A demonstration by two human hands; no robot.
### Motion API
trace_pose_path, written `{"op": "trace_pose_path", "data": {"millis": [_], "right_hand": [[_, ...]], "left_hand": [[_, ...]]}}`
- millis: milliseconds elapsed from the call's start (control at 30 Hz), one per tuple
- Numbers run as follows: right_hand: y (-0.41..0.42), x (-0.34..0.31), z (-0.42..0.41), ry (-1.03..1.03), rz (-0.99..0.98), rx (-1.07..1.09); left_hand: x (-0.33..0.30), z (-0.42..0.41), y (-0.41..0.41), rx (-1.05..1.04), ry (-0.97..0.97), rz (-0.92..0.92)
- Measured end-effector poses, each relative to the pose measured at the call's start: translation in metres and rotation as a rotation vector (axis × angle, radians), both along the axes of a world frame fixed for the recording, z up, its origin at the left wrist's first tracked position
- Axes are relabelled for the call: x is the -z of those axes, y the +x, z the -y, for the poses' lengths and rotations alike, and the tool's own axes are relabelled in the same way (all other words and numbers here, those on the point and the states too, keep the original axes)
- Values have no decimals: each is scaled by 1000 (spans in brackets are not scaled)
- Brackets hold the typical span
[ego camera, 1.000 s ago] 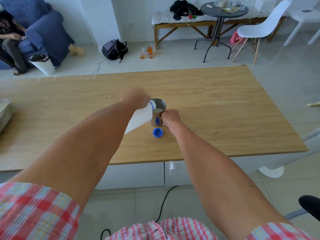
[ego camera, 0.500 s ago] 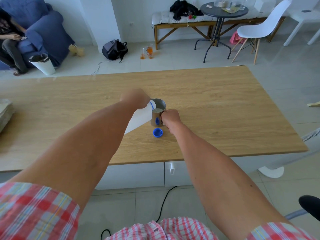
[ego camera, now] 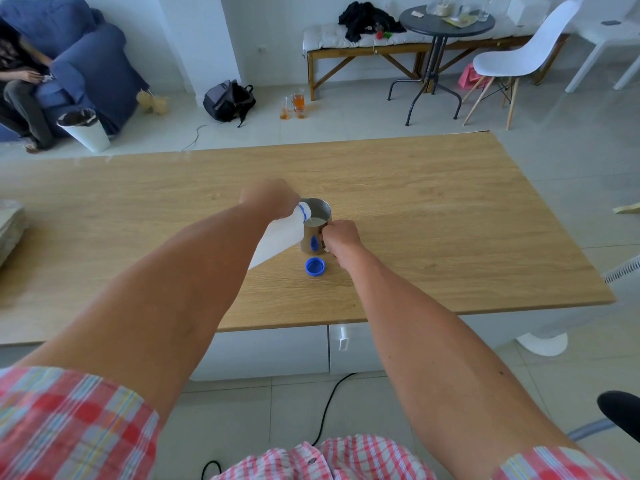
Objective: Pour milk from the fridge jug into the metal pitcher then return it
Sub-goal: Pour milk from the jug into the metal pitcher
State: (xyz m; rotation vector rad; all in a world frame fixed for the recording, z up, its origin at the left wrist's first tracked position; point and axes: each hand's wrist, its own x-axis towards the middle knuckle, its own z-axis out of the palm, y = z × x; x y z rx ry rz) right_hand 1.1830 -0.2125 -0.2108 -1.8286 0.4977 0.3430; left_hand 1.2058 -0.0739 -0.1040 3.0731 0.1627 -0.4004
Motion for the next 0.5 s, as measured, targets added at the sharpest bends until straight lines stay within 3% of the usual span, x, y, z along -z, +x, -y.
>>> {"op": "trace_pose_path", "data": {"millis": [500], "right_hand": [[-2,-2,1,3,2,4]], "left_hand": [[1,0,1,-9,-2,-6]]}}
